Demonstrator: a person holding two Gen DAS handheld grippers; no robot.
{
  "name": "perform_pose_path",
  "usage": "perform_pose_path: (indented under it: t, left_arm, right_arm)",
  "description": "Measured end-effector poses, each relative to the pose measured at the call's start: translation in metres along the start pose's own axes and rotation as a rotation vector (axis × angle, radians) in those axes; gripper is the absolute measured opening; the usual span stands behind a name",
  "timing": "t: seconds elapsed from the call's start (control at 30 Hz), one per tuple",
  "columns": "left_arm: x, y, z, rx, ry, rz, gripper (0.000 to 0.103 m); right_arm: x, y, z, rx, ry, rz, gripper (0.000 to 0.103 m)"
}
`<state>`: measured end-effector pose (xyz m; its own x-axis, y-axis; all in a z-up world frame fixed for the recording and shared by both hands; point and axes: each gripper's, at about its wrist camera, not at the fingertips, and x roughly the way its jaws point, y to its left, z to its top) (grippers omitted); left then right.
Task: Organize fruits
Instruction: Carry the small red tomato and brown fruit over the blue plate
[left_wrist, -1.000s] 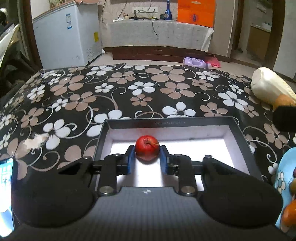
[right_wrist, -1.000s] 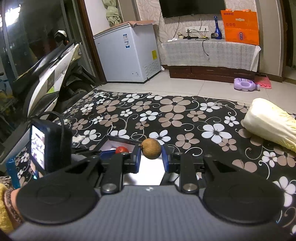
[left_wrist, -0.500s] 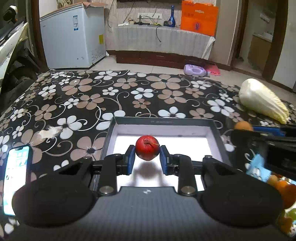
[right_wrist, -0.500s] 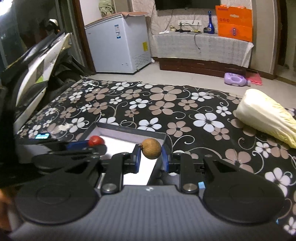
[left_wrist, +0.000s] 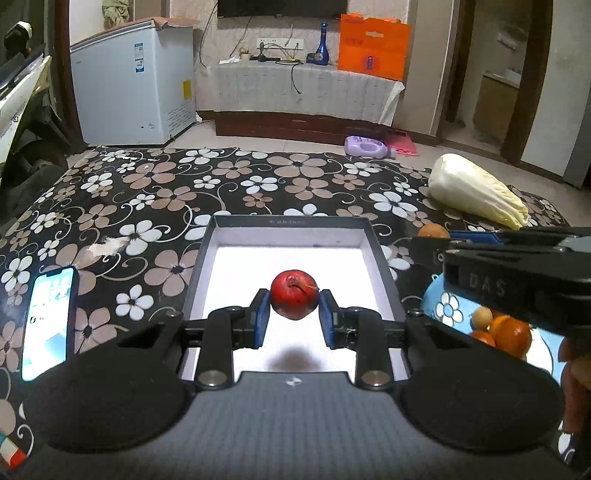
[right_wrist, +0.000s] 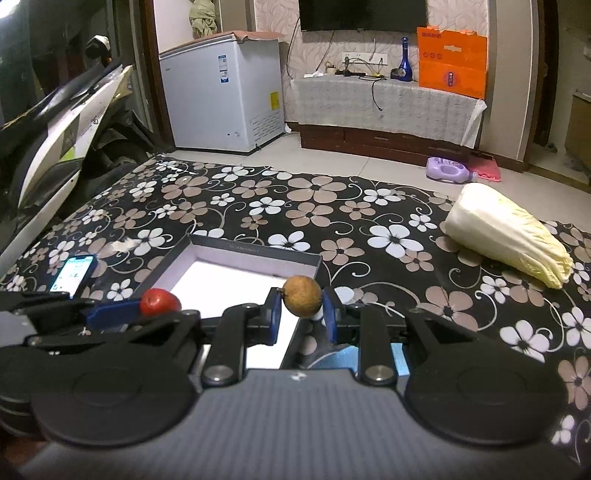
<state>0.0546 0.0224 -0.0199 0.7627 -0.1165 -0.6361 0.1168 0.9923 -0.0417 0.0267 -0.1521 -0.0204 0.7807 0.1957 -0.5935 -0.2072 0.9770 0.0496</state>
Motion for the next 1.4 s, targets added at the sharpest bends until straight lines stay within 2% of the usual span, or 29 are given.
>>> perform_pose_path:
  t: [0.53,0.9,1.2,1.4]
  left_arm:
    - [-0.009,-0.017,-0.008,0.002,-0.002,-0.023,0.033]
    - [-0.010,-0.049,-0.010,0.036,-0.028,-0.104,0.033]
    - [-0.004,-0.094,-0.017,0.107,-0.020,-0.206,0.033]
    - [0.013,-0.117,-0.021,0.124,0.008,-0.211,0.033]
  right_arm:
    - [-0.024,-0.017,-0.010,0.004,-0.001,-0.034,0.027]
    - [-0.044,-0.056,-0.016,0.060,-0.018,-0.080,0.027]
    - [-0.047,-0.075,-0.028,0.068,0.022,-0.107,0.027]
    - [-0.046,-0.082,-0.032,0.073,0.036,-0.106,0.027]
